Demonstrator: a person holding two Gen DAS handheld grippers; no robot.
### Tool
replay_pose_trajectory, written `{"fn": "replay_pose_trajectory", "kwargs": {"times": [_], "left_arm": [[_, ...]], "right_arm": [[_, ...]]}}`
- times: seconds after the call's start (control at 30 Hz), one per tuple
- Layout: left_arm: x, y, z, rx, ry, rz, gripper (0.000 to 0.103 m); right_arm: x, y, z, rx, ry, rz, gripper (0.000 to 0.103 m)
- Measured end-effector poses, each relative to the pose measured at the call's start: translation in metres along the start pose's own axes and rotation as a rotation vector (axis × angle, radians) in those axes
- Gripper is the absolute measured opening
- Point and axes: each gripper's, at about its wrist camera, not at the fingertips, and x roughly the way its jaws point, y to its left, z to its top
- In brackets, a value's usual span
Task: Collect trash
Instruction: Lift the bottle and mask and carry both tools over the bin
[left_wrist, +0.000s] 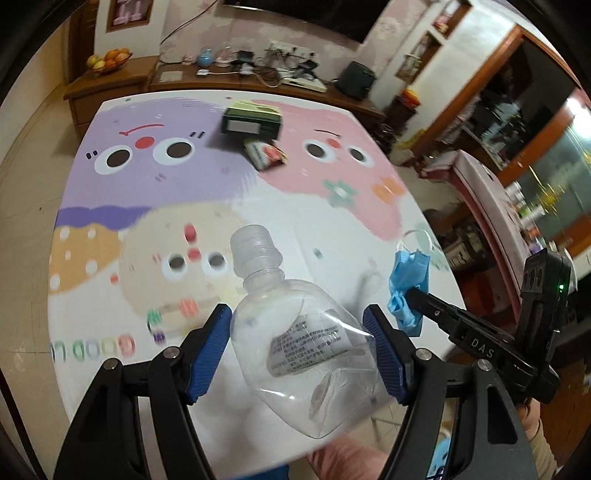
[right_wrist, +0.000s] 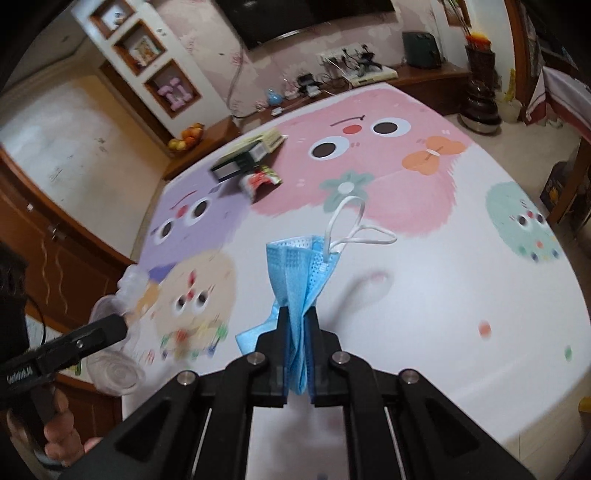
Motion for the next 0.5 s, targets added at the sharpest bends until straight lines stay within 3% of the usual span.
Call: {"fn": "replay_pose_trajectory", "kwargs": {"times": [0.27,0.5], "left_arm": [[-0.024,-0.038,-0.074,0.136,0.014,-0.034,0.071],[-0.016,-0.071,-0.133,0.302,0.051,-0.041,0.071]], "right_arm": [[-0.062,-0.002,-0.086,0.018,-0.048,0.066,0.006],[-0.088,-0.013,-0.162,0.03,-0.055,0.014,0.006]]}}
